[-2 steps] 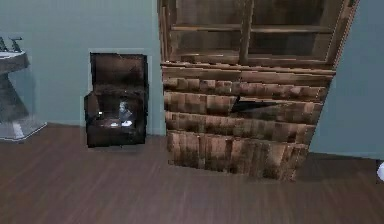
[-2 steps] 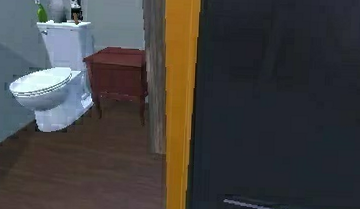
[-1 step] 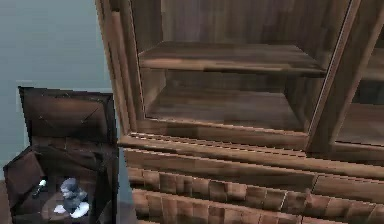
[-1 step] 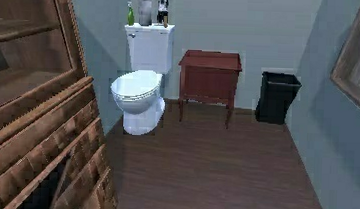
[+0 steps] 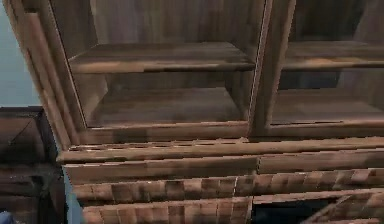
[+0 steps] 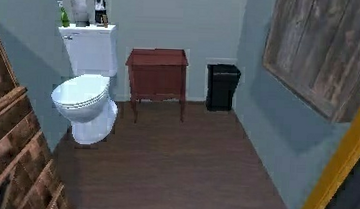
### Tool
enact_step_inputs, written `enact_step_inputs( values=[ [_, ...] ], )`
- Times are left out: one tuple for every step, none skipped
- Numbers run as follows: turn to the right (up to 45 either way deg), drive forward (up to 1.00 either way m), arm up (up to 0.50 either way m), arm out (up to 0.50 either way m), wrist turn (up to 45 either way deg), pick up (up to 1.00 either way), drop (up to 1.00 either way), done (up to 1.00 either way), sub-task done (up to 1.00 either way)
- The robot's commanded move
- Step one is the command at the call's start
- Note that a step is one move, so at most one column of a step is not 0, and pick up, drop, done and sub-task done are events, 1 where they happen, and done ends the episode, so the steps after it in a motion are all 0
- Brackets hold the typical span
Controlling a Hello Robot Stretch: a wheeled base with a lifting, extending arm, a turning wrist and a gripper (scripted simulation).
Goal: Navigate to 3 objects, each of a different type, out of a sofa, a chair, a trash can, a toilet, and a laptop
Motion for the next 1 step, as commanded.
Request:
enact_step_inputs(
  values=[
    [0.0, 0.05, 0.00, 0.00, 0.0, 0.00, 0.00, 0.00, 0.00]
  ],
)
